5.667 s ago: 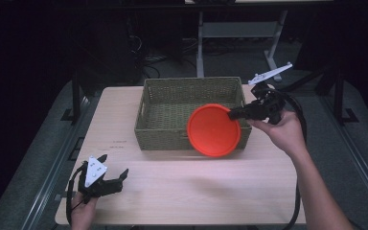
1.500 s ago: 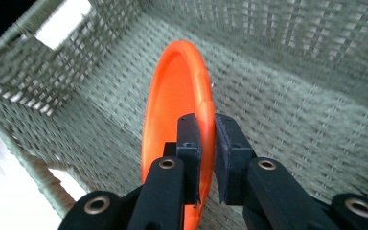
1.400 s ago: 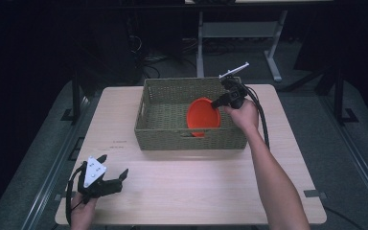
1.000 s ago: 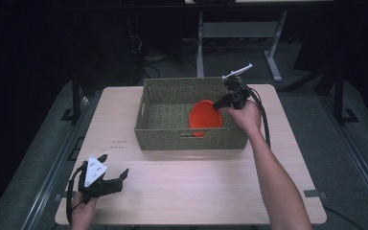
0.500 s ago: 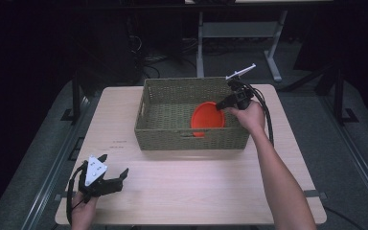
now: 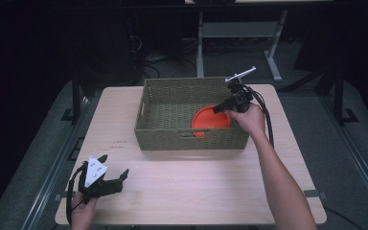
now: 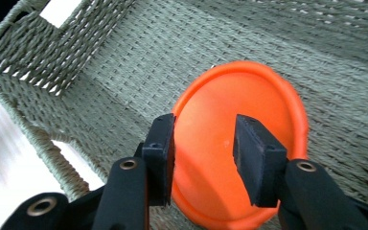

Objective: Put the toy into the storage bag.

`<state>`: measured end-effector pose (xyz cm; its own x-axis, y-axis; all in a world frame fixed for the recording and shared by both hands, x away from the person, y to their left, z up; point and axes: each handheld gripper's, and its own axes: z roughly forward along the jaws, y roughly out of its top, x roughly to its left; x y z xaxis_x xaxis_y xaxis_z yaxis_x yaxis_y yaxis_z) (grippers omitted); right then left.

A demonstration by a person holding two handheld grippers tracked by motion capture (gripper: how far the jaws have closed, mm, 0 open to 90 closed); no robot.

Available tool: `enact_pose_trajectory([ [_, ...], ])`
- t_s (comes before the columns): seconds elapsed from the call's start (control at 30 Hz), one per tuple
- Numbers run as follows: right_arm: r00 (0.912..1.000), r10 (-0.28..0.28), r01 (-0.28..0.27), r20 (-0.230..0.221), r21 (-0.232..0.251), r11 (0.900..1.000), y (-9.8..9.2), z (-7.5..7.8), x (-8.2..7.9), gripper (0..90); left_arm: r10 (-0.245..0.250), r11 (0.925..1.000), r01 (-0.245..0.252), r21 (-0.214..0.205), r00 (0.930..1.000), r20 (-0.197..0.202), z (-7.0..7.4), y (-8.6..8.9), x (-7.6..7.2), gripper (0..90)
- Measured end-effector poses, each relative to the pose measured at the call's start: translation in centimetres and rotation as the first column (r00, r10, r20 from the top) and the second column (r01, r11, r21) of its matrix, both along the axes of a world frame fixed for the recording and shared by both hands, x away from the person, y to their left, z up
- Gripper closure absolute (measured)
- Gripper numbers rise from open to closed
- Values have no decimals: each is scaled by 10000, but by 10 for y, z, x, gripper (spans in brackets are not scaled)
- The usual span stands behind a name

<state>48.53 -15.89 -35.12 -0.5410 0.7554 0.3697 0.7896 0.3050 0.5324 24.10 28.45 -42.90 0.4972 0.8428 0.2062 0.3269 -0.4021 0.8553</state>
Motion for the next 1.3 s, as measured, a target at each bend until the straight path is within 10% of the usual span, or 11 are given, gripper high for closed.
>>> enact_pose_trajectory([
  [1.3,9975,578,-649,417,1978,9781,-21,23,-45,298,70,10000,-70,-30,10000,-5,0,0,0,128],
])
